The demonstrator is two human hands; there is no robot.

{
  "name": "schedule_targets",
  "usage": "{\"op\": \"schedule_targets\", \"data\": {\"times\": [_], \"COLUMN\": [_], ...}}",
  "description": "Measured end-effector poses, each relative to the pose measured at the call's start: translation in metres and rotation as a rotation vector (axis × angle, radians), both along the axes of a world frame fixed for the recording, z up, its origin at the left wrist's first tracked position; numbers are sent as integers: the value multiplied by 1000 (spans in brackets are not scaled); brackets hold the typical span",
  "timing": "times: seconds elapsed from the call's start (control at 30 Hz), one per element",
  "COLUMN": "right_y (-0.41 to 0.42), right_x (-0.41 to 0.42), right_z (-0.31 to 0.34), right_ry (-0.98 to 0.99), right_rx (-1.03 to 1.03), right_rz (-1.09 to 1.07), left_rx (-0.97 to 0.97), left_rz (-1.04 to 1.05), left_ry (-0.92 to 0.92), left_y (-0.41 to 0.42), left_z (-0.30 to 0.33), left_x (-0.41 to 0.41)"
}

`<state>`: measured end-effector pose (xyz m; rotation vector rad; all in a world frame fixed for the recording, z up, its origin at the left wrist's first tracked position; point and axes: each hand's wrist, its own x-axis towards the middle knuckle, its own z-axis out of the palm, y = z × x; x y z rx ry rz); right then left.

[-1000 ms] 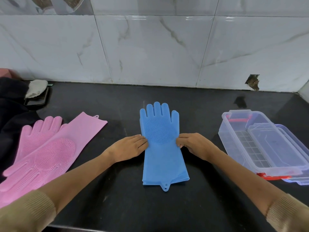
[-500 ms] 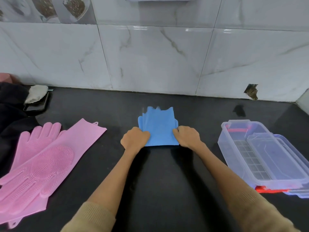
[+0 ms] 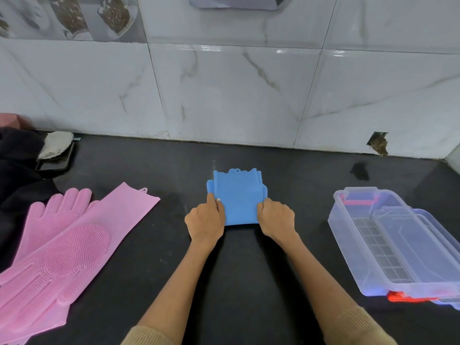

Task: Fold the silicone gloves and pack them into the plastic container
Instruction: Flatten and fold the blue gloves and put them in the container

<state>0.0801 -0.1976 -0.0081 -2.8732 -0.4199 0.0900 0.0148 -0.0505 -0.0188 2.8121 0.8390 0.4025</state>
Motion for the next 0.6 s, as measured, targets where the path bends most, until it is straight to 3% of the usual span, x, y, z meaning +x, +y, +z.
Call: {"op": "schedule_targets", "data": {"times": [0.2,0.37,0.6], "right_y": [2,2,8], "right_x": [-1,0,5], "right_z": [-6,-11,-16], "right_ry": [-54,-104,-127], "right_rx": [8,119,117], "right_rz": [-29,-56,-154], "left_rx": [-117,-186,-236], "left_rz": [43,152,93], "left_ry": [4,-100,-178], "left_y": [1,-10,-7], "left_z": [0,-1,-8], "left_x": [6,1,5]}}
